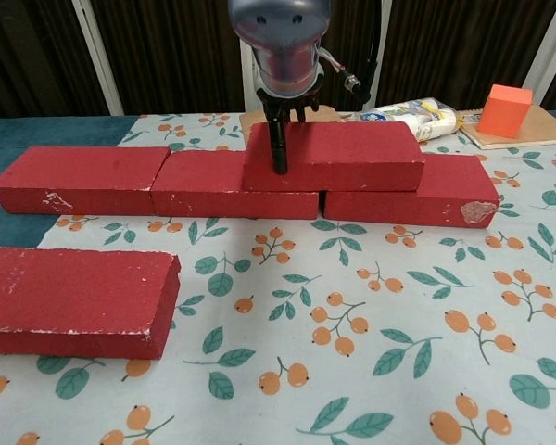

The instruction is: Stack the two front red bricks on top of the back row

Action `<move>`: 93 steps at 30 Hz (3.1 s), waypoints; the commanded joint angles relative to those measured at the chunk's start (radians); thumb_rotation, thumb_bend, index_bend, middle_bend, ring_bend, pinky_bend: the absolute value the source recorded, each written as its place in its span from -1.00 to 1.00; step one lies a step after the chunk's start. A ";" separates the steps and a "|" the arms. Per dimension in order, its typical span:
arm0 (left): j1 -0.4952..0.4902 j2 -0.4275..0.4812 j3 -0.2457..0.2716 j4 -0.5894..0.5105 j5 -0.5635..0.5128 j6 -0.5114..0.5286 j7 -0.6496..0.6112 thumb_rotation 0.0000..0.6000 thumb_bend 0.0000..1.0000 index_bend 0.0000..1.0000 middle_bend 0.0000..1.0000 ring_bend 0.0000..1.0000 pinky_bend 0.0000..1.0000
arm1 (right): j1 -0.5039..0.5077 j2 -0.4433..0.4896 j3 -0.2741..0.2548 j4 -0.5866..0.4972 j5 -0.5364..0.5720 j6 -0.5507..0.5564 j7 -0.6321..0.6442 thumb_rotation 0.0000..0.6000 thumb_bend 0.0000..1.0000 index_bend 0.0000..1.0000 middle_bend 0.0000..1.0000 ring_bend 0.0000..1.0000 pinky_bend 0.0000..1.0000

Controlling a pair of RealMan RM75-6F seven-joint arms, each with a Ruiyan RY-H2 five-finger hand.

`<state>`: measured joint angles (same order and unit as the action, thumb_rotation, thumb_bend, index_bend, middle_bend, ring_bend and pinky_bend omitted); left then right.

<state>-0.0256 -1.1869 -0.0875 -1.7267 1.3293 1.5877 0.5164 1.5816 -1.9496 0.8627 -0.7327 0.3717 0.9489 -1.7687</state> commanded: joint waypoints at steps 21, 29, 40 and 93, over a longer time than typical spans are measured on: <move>0.000 0.003 0.001 -0.001 -0.002 0.000 -0.004 1.00 -0.92 -0.70 -0.96 -1.00 -0.88 | 0.017 -0.003 0.016 0.004 0.019 0.035 -0.028 1.00 -0.57 -0.96 -0.80 -0.85 -1.00; -0.001 0.002 0.002 -0.001 -0.003 0.001 -0.002 1.00 -0.92 -0.70 -0.96 -1.00 -0.88 | 0.012 0.000 0.022 -0.004 0.020 0.034 -0.029 1.00 -0.57 -1.00 -0.87 -0.91 -1.00; 0.000 0.001 -0.001 0.000 -0.007 0.004 -0.001 1.00 -0.92 -0.70 -0.96 -1.00 -0.88 | 0.015 0.005 0.032 -0.011 0.023 0.037 -0.030 1.00 -0.57 -1.00 -0.96 -0.98 -1.00; -0.041 0.014 0.089 -0.044 0.159 -0.116 -0.190 1.00 -0.92 -0.98 -1.00 -1.00 -0.88 | -1.607 0.906 -0.606 -1.203 -1.855 0.284 1.572 1.00 -0.57 -1.00 -1.00 -1.00 -1.00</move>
<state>-0.0599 -1.1675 -0.0011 -1.7651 1.4902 1.4824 0.3370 0.0133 -1.0217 0.3043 -1.9686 -1.4382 1.1820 -0.2324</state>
